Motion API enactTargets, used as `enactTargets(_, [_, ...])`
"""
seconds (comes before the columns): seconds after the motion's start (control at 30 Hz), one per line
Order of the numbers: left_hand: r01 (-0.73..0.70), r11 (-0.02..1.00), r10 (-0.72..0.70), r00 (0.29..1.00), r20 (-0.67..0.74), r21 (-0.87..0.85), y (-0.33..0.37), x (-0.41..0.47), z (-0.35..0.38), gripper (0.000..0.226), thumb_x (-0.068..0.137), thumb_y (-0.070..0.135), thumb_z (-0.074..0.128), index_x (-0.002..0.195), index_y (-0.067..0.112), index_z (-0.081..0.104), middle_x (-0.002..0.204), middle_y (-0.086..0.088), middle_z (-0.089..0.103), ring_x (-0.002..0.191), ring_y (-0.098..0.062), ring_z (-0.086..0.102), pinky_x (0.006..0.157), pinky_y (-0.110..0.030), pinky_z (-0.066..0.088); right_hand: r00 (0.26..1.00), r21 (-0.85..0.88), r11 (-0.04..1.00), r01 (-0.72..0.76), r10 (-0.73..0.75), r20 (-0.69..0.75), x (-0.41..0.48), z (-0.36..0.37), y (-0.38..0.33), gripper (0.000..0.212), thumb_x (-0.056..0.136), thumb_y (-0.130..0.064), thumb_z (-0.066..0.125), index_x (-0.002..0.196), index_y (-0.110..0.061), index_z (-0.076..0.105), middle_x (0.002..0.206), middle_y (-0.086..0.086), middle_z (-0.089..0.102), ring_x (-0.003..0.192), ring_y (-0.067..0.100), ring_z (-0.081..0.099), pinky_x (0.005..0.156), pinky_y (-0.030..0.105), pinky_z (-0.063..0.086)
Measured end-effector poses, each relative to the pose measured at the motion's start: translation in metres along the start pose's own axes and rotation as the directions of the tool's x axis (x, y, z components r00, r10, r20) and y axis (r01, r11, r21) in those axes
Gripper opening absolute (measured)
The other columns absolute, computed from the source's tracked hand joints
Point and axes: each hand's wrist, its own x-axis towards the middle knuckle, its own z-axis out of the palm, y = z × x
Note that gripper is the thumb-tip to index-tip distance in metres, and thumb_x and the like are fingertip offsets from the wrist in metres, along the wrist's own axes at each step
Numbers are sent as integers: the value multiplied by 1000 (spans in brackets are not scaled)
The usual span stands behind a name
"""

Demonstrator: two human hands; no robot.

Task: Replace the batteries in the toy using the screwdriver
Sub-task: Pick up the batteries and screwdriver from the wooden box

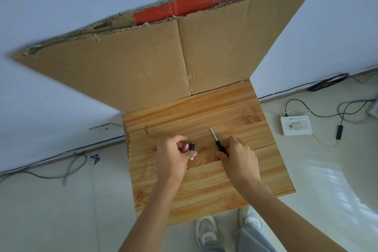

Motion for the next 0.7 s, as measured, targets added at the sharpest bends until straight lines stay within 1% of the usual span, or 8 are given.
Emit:
enactTargets(0.07, [-4, 1000, 4, 1000, -7, 19, 2, 0, 1, 47, 66, 29, 102, 108, 31, 81, 94, 15, 77, 83, -3, 74, 75, -30, 63, 1000, 6, 1000, 2, -2, -2, 0, -1, 0, 20, 95, -26, 77, 105, -19, 61, 96, -6, 65, 83, 21, 64, 67, 36, 50])
enactTargets(0.13, [-7, 1000, 7, 1000, -3, 30, 5, 0, 1, 44, 66, 29, 102, 105, 30, 82, 95, 14, 78, 84, -3, 74, 72, -25, 61, 1000, 9, 1000, 6, -6, -4, -1, -1, 0, 20, 94, -25, 78, 103, -19, 60, 96, -6, 65, 82, 22, 64, 68, 38, 53])
enactTargets(0.23, [4, 999, -5, 1000, 24, 34, 8, -1, 2, 44, 66, 26, 102, 105, 28, 83, 94, 13, 79, 83, -2, 74, 72, -23, 61, 1000, 2, 1000, 6, -6, -3, -2, -1, 1, 21, 94, -27, 78, 101, -19, 60, 97, -6, 65, 83, 22, 64, 68, 38, 54])
enactTargets(0.3, [13, 999, -14, 999, 30, 32, 11, 0, 2, 45, 66, 23, 103, 106, 25, 83, 95, 10, 80, 83, -2, 74, 73, -23, 61, 1000, 1, 1000, 7, -7, -2, -3, -2, 2, 21, 94, -27, 77, 102, -19, 60, 98, -6, 65, 84, 23, 64, 68, 38, 52])
enactTargets(0.43, [32, 998, -34, 999, 33, 62, 18, 1, 1, 46, 68, 16, 101, 109, 24, 84, 102, 5, 82, 88, -10, 77, 79, -31, 65, 1000, -3, 1000, 5, -5, -3, -3, -2, 1, 21, 93, -28, 78, 100, -19, 60, 97, -6, 65, 83, 22, 64, 68, 39, 53])
enactTargets(0.6, [-1, 994, -2, 999, 35, 107, 24, 1, 0, 45, 74, 8, 96, 116, 20, 83, 108, 0, 82, 96, -14, 77, 81, -22, 58, 1000, -51, 999, 10, -10, 8, -4, -2, 0, 16, 97, -29, 73, 101, -17, 63, 99, -4, 64, 84, 24, 65, 68, 38, 52])
enactTargets(0.67, [-5, 995, 1, 999, 47, 96, 24, 1, 1, 45, 76, 6, 95, 117, 20, 82, 109, 0, 81, 96, -14, 77, 84, -24, 61, 1000, -67, 998, 13, -12, 14, -4, -2, 0, 15, 99, -29, 71, 101, -15, 65, 100, -3, 65, 84, 25, 66, 66, 36, 50])
enactTargets(0.7, [1, 997, -5, 999, 52, 76, 24, 1, 1, 44, 76, 6, 94, 116, 19, 82, 109, 1, 81, 94, -15, 78, 86, -27, 63, 1000, -71, 997, 13, -12, 16, -4, -2, 1, 15, 99, -29, 70, 102, -15, 65, 99, -2, 65, 84, 25, 66, 66, 36, 49])
